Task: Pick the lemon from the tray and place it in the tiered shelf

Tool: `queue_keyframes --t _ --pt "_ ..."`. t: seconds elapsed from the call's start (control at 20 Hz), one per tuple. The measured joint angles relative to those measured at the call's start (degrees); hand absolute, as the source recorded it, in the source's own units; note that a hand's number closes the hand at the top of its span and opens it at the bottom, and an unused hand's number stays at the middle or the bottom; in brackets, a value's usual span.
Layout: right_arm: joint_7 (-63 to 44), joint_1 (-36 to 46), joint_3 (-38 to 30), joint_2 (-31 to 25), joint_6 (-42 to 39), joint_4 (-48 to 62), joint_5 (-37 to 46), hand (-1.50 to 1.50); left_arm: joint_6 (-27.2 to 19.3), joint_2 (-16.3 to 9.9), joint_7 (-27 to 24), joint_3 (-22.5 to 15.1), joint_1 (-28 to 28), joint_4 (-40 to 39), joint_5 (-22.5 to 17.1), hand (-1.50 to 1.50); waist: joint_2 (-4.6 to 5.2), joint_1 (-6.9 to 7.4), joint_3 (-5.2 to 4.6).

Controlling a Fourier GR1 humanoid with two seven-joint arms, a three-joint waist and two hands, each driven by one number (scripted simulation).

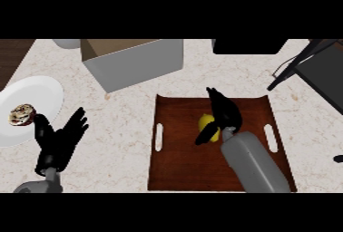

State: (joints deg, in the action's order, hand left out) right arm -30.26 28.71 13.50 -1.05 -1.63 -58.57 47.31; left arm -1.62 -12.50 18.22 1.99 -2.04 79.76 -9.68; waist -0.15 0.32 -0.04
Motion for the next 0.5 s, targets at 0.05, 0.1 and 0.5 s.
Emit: queue_keyframes --t 0.05,0.1,0.5 --pt "0.02 -0.18 0.54 0.2 -1.17 -0.09 0.08 1.5 0.01 0.24 -0.63 0.03 0.55 -0.02 0.18 0.0 -0.02 -0.01 0.0" --pt "1.02 -0.18 1.35 -0.31 -3.5 0.48 -0.13 1.5 -0.01 0.36 -0.96 0.09 0.14 -0.79 0.3 0.0 0.01 -0.05 -0.02" --pt "7.68 0.63 4.39 -1.24 -4.06 3.29 0.06 1.5 1.0 0.2 -0.27 0.69 0.0 -0.49 0.34 0.0 -0.63 -0.15 -0.55"
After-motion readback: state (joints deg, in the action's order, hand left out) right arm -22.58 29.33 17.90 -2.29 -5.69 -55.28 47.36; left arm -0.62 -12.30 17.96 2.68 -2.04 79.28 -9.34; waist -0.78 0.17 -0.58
